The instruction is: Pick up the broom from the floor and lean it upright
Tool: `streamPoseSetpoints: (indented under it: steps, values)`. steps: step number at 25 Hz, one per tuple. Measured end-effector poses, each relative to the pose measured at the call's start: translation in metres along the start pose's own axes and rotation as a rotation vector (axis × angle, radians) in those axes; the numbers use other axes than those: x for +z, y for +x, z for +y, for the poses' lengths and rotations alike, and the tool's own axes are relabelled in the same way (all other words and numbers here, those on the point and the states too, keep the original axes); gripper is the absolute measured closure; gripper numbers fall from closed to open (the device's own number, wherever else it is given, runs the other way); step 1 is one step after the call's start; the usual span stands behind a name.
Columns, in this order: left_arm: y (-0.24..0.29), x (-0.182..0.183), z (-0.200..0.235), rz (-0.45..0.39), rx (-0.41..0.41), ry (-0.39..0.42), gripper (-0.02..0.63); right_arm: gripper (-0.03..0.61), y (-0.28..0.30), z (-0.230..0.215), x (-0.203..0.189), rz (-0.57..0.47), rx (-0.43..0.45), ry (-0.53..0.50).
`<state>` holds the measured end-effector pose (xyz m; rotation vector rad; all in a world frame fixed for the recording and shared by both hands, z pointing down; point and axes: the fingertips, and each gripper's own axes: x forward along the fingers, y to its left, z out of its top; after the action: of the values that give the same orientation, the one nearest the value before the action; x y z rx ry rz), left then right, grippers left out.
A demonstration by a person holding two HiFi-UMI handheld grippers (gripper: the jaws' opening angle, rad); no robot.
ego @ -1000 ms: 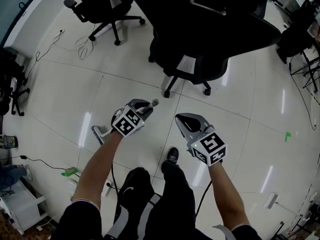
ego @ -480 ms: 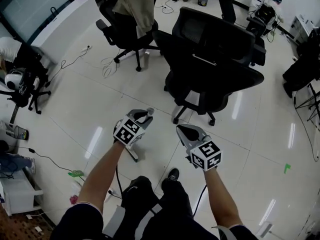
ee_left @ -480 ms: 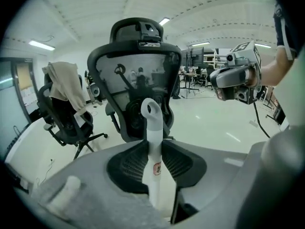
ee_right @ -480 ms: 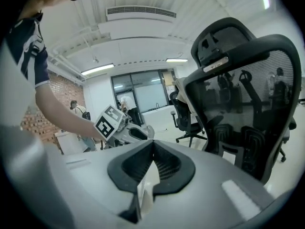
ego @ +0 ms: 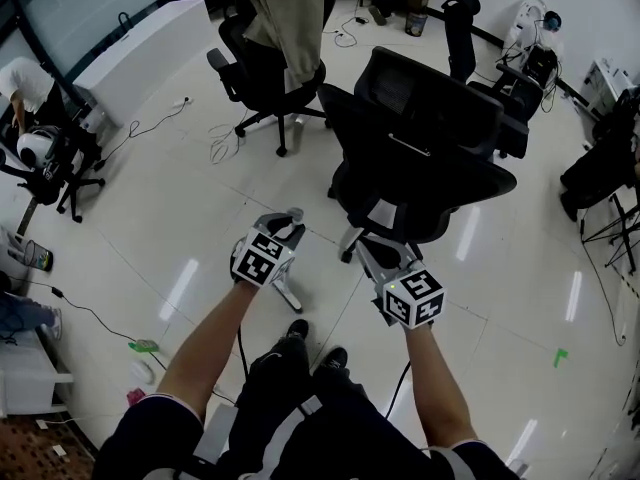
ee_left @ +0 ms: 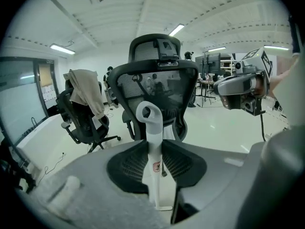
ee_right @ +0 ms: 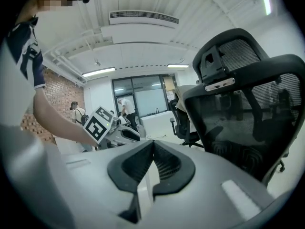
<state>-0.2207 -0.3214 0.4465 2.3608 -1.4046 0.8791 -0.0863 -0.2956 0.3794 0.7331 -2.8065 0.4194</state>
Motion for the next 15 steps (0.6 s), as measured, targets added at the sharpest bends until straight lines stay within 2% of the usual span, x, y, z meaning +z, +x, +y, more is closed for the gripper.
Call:
streamPoseSetpoints:
  steps: [3,7,11,15]
  values:
    - [0.01,0.017,0.006,-0.037,-0.021,-0.012,0.518,0.574,0.004,-0.01,0.009,0.006,-0.034,-0.007]
    - [0.04,0.04,0.013,-0.072,-0.093,-0.012,0.52,0.574,0.017,-0.032,0.02,0.02,-0.101,-0.013]
    - [0.076,0.062,0.019,-0.075,-0.18,0.014,0.52,0.575,0.032,-0.049,0.031,0.048,-0.159,-0.032]
    - [0.113,0.087,0.023,-0.077,-0.255,0.04,0.52,0.574,0.028,-0.072,0.038,0.045,-0.252,0.001]
